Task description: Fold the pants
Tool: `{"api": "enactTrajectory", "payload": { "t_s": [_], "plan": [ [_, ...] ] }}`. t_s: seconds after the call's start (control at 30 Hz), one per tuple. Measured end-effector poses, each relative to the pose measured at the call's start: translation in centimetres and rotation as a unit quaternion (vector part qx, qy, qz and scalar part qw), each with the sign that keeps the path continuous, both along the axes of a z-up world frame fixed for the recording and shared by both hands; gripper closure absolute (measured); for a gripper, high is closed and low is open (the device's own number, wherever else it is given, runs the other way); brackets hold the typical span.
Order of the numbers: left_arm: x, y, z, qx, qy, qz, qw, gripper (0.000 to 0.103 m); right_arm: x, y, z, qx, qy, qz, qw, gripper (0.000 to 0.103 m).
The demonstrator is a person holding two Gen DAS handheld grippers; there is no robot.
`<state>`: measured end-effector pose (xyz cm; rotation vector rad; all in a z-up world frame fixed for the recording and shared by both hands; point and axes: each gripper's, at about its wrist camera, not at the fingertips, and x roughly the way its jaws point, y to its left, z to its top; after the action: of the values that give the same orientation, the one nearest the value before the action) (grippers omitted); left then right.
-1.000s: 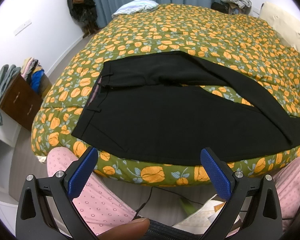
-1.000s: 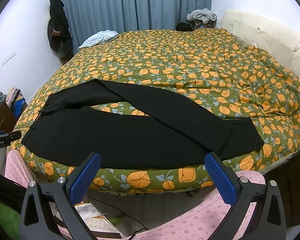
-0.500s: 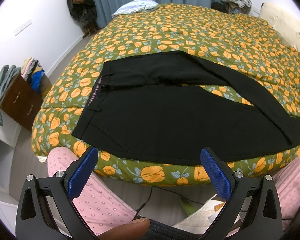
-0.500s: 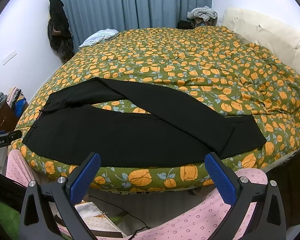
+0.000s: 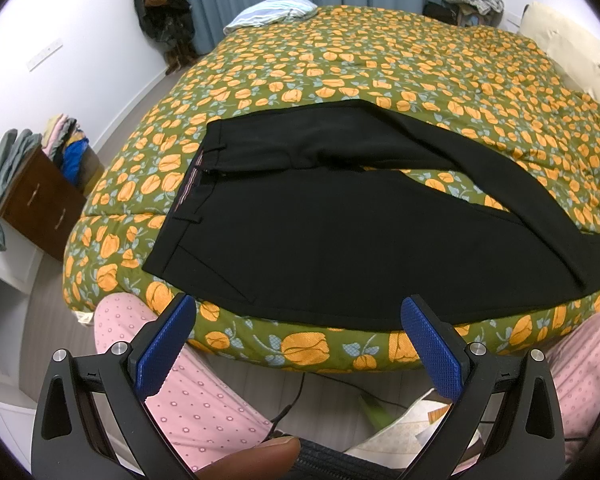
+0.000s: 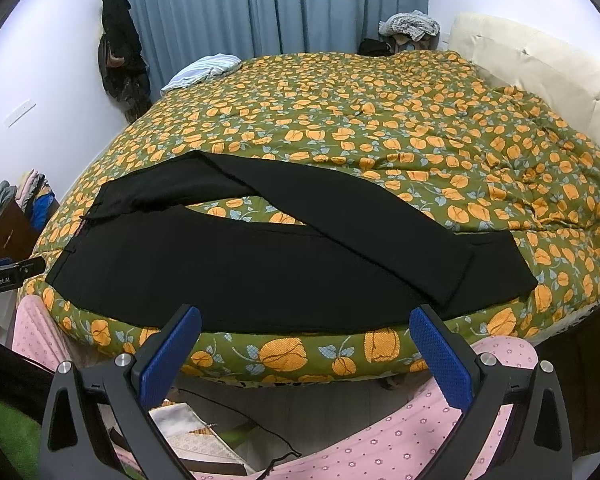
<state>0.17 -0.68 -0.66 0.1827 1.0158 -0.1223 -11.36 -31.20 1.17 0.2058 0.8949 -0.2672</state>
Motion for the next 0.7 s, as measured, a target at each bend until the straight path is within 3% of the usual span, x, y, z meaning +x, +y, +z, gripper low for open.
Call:
{"api": "enactTrajectory", "payload": {
  "t_s": [0.7],
  "plan": [
    [-0.02,-0.06,0.12,0.000,-0.004,0.000,1.0000,0.001,0.07,0.35,-0.07,0.000,-0.001,0.002,1.000,0.000]
  ]
}}
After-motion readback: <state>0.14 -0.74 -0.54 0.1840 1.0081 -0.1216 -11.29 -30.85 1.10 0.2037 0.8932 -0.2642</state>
